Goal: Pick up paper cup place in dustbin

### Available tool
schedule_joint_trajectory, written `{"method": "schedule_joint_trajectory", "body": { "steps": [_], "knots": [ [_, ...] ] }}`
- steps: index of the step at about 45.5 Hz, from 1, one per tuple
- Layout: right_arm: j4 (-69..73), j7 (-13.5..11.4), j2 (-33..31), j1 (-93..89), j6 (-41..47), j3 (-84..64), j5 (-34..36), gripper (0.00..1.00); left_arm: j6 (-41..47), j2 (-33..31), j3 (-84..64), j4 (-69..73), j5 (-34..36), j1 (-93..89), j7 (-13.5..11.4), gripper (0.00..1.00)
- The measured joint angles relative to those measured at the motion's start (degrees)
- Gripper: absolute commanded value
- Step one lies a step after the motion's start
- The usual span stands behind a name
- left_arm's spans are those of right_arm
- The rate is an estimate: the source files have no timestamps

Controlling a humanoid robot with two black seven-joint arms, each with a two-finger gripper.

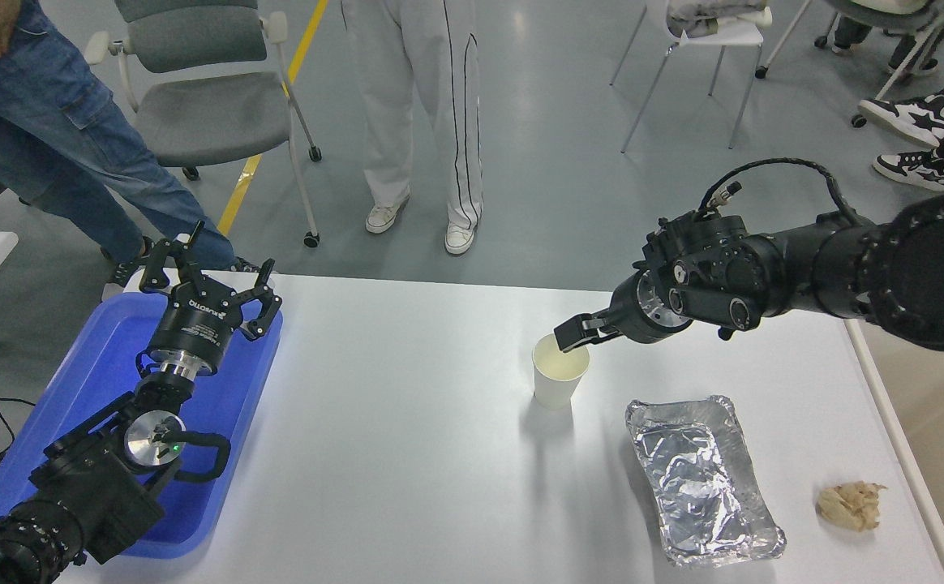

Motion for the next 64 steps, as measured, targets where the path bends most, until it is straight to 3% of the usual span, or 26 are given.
{"method": "schedule_joint_trajectory", "body": {
  "steps": [39,47,49,56,59,62,64],
  "knots": [
    [-10.9,-2.1,0.6,-12.1,-2.0,6.6,0.0,0.92,0.0,0.0,0.0,0.0,0.0,-0.1,0.0,1.00],
    [-11.1,-2.2,0.6,-13.1,-2.6,7.0,0.0,0.86,0.0,0.0,0.0,0.0,0.0,-0.1,-0.1,1.00],
    [-11.1,-2.2,0.6,-13.3,-2.7,7.3,0.0,0.77,0.0,0.0,0.0,0.0,0.0,-0.1,-0.1,1.00],
    [-10.8,-2.2,0.6,-13.7,-2.5,8.3,0.1,0.31,0.0,0.0,0.0,0.0,0.0,-0.1,-0.1,1.00],
    [-10.7,-2.2,0.6,-13.8,-2.2,8.6,0.1,0.20,0.0,0.0,0.0,0.0,0.0,-0.1,-0.1,1.00],
    [-10.5,-2.3,0.6,-13.9,-1.8,8.8,0.2,0.02,0.0,0.0,0.0,0.0,0.0,-0.1,-0.1,1.00],
    [-10.4,-2.5,0.6,-13.9,-1.6,9.0,0.6,0.00,0.0,0.0,0.0,0.0,0.0,-0.1,-0.1,1.00]
  ]
}}
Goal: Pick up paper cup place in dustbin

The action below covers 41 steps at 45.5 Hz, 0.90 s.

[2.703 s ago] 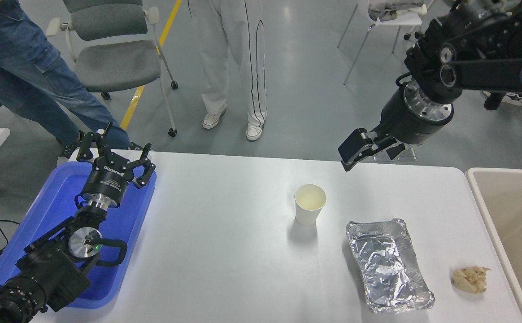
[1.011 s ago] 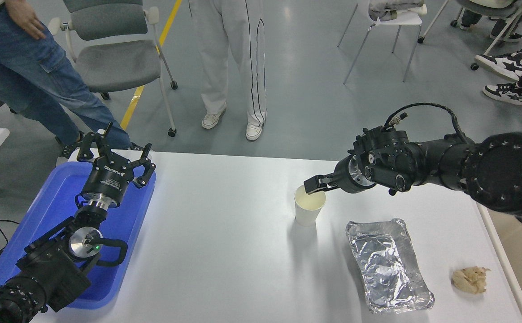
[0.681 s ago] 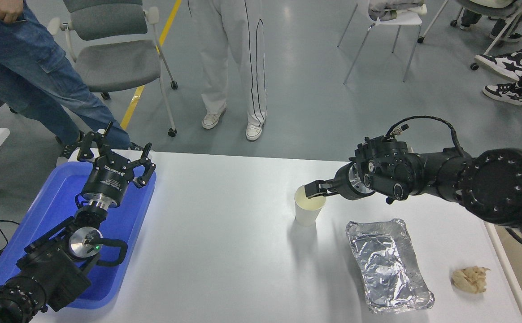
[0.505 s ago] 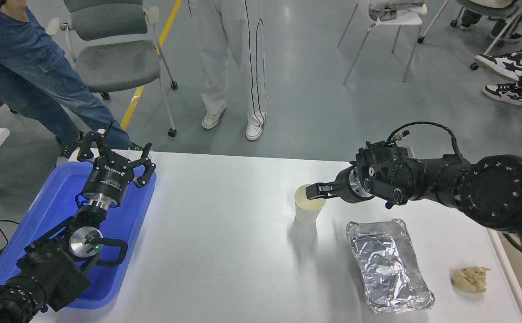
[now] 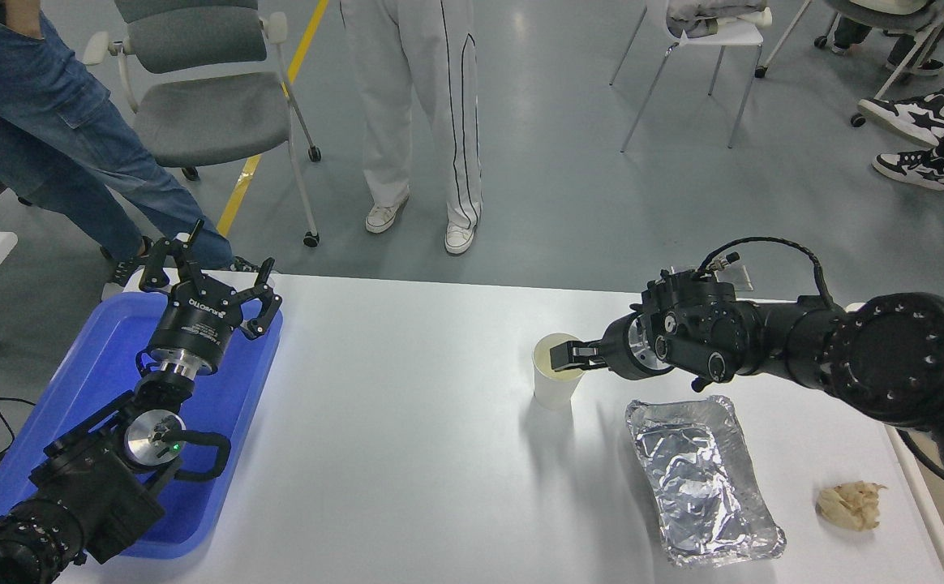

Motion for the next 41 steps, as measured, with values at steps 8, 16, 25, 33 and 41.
{"method": "schedule_joint_trajectory", "body": {
  "steps": [8,16,25,33,41],
  "knots": [
    [1.3,-1.9,0.0,0.3,0.9,0.3,2.6,0.00,0.0,0.0,0.0,0.0,0.0,0.0,0.0,1.00],
    [2.2,-3.0,0.0,0.6,2.4,0.5,5.1,0.00,0.0,0.0,0.0,0.0,0.0,0.0,0.0,1.00],
    [2.7,-3.5,0.0,1.8,3.3,0.7,6.6,0.00,0.0,0.0,0.0,0.0,0.0,0.0,0.0,1.00],
    [3.2,-3.7,0.0,3.0,4.4,0.8,7.1,0.00,0.0,0.0,0.0,0.0,0.0,0.0,0.0,1.00],
    [5.2,-3.8,-0.7,5.1,6.2,0.5,7.3,0.00,0.0,0.0,0.0,0.0,0.0,0.0,0.0,1.00]
  ]
}}
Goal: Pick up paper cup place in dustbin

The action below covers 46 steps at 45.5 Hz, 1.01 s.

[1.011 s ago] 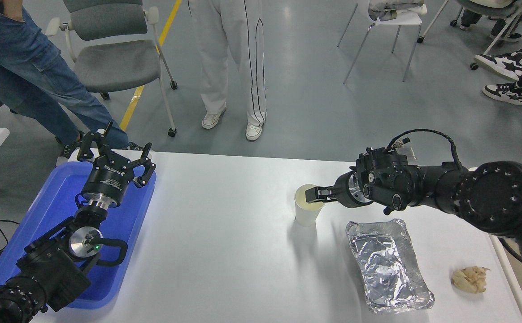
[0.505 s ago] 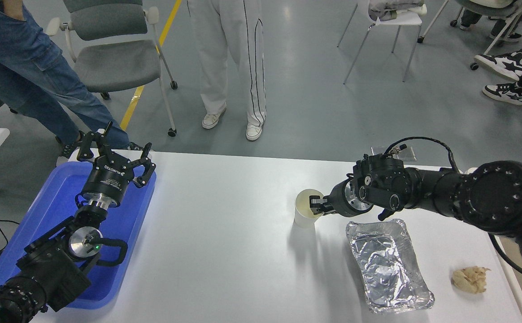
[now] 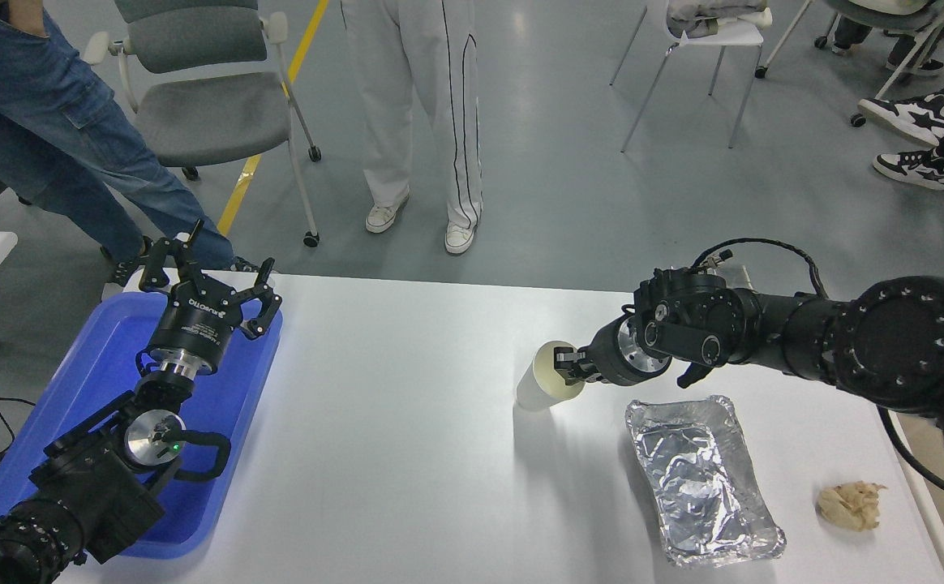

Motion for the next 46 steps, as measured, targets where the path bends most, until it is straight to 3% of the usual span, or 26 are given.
{"method": "schedule_joint_trajectory", "body": {
  "steps": [13,31,46],
  "knots": [
    [7.7,0.0,-3.5,7.4,2.5,-4.4,-0.7,0.00,0.0,0.0,0.0,0.0,0.0,0.0,0.0,1.00],
    [16.9,0.0,-6.9,22.6,15.2,-12.5,-1.1,0.00,0.0,0.0,0.0,0.0,0.0,0.0,0.0,1.00],
    [22.4,0.0,-9.9,33.9,19.1,-14.6,-1.1,0.00,0.1,0.0,0.0,0.0,0.0,0.0,0.0,1.00]
  ]
}}
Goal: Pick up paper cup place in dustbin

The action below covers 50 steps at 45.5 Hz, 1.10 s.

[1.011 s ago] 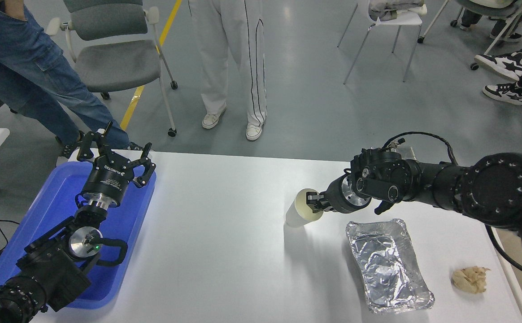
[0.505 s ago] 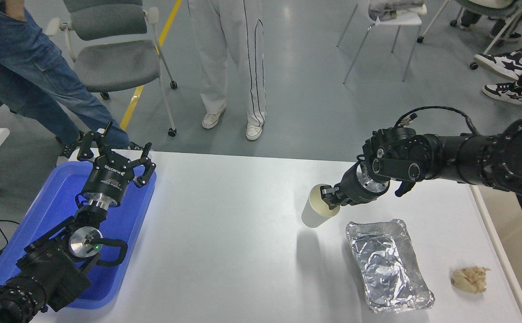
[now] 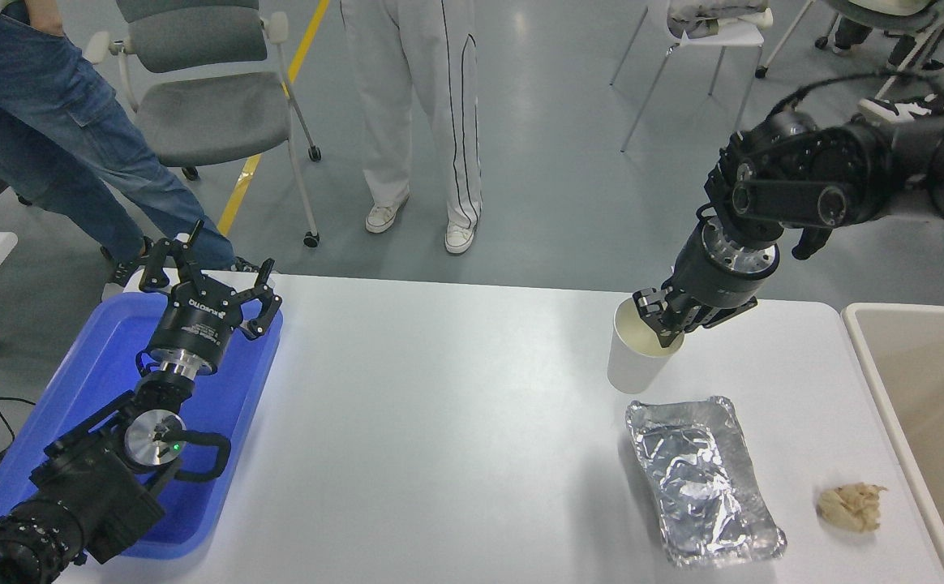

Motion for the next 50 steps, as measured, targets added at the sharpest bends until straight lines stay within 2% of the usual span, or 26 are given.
{"method": "schedule_joint_trajectory", "body": {
  "steps": [28,50],
  "knots": [
    [9.0,0.0,-4.6,19.3,1.0,-4.9,0.1,0.00,0.0,0.0,0.0,0.0,0.0,0.0,0.0,1.00],
    [10.8,0.0,-6.0,22.3,1.1,-7.2,0.1,0.00,0.0,0.0,0.0,0.0,0.0,0.0,0.0,1.00]
  ]
}}
